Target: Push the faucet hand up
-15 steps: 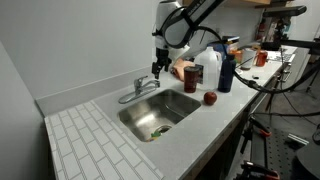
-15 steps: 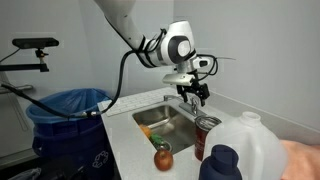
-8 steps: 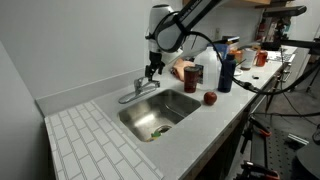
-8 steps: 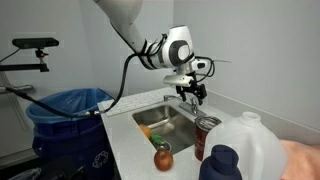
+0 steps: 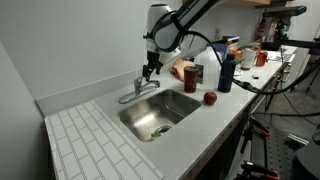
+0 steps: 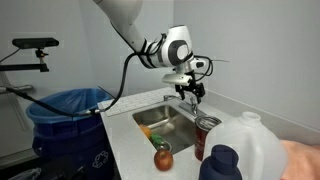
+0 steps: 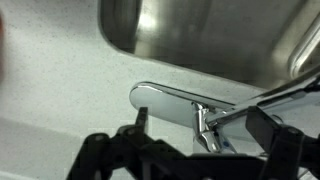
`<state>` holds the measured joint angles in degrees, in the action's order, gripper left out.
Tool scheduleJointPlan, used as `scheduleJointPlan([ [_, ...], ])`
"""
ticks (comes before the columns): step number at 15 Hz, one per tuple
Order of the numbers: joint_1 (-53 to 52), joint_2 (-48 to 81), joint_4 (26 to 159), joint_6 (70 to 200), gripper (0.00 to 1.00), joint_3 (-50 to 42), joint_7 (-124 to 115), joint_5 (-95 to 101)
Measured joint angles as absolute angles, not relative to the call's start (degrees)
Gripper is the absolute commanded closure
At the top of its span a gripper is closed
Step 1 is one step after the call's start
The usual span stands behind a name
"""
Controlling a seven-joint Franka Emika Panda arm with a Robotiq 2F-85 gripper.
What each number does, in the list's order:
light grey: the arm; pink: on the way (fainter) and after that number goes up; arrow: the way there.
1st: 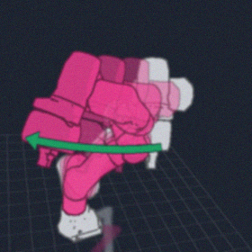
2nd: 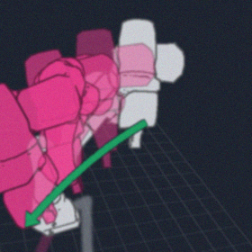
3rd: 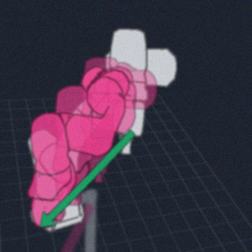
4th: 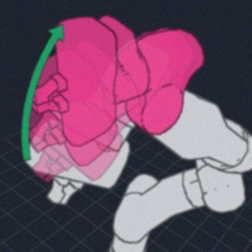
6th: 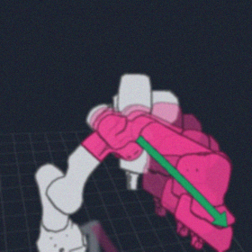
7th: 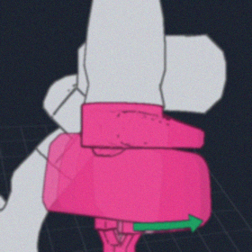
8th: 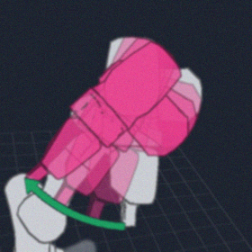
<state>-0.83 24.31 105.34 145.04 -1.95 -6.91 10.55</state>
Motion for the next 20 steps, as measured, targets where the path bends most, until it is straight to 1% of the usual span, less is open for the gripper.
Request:
scheduleJointPlan([
  [8,-1.20,25.23,102.97,149.65,0.00,-1.48,-6.87,10.17],
  [14,-1.27,25.99,102.37,156.94,0.00,-1.51,-6.83,10.31],
  [20,-3.41,26.98,102.71,162.08,0.00,-4.05,-6.36,13.63],
])
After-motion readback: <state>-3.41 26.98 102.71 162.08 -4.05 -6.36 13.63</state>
